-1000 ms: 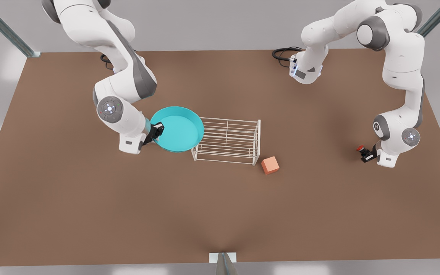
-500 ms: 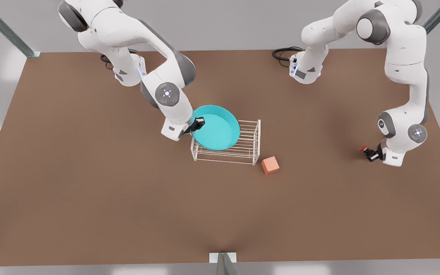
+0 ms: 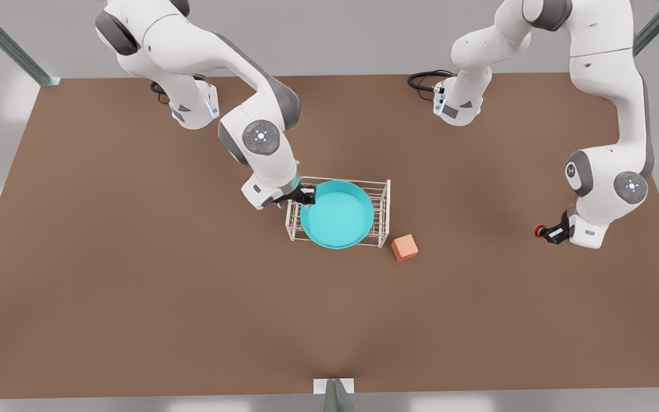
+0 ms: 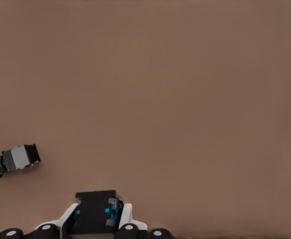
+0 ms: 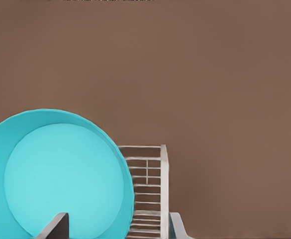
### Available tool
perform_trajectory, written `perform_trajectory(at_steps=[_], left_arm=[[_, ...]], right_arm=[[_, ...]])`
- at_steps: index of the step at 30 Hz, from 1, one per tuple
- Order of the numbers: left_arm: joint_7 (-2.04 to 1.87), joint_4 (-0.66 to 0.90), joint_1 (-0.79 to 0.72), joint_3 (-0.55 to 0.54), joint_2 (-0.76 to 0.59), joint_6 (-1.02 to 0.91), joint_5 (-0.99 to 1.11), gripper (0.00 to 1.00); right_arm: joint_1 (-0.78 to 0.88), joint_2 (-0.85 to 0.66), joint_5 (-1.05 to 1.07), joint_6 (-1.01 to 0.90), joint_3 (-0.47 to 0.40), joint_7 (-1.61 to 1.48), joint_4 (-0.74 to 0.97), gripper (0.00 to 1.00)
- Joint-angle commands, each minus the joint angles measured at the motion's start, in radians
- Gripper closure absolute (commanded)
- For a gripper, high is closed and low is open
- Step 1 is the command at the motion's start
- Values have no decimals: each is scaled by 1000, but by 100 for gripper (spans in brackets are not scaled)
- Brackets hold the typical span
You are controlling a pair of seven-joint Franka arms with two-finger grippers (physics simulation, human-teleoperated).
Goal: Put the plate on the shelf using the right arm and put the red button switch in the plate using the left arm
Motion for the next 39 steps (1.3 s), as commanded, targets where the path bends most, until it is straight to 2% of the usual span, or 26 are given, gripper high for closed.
perform_trajectory(at_steps=[1, 2, 4, 5, 7, 11, 15, 19, 21, 27, 31, 36, 39], left_arm=[[-191, 45, -2, -43, -11, -202, -6, 50], [-224, 50, -2, -66, -18, -218, -4, 50], [-285, 111, -2, -110, -26, -302, -6, 50], [-317, 140, -2, -133, -26, -337, -6, 50], [-401, 182, -2, -190, -26, -382, -7, 50], [-546, 262, -4, -291, -23, -449, -32, 50], [-664, 337, -4, -363, -23, -506, -52, 50], [-889, 372, -40, -477, 0, -523, -79, 50], [-987, 383, -97, -478, 8, -517, -79, 50], [-1242, 555, -254, -480, 113, -511, -73, 50], [-1382, 568, -344, -478, 156, -402, -70, 50], [-1612, 653, -505, -477, 285, -330, 85, 50], [-1655, 651, -540, -475, 299, -313, 108, 50]], right_arm=[[-28, -15, 27, -42, -3, 167, 1, 0], [-72, -20, 27, -131, -3, 80, 54, 0], [-231, -35, 25, -313, -6, -316, 127, 0], [-285, -35, 22, -320, -3, -466, 134, 0], [-494, 7, 16, -303, -3, -829, 131, 0], [-578, 66, -27, -237, -39, -832, 133, 0], [-588, 77, -15, -254, -68, -720, 136, 0], [-591, 78, -19, -264, -62, -786, 136, 0], [-591, 81, -18, -369, -63, -746, 134, 0], [-586, 80, -24, -369, -55, -757, 136, 0], [-586, 78, -24, -369, -54, -757, 136, 0], [-586, 78, -24, -366, -54, -758, 136, 0], [-586, 78, -22, -370, -54, -758, 136, 0]])
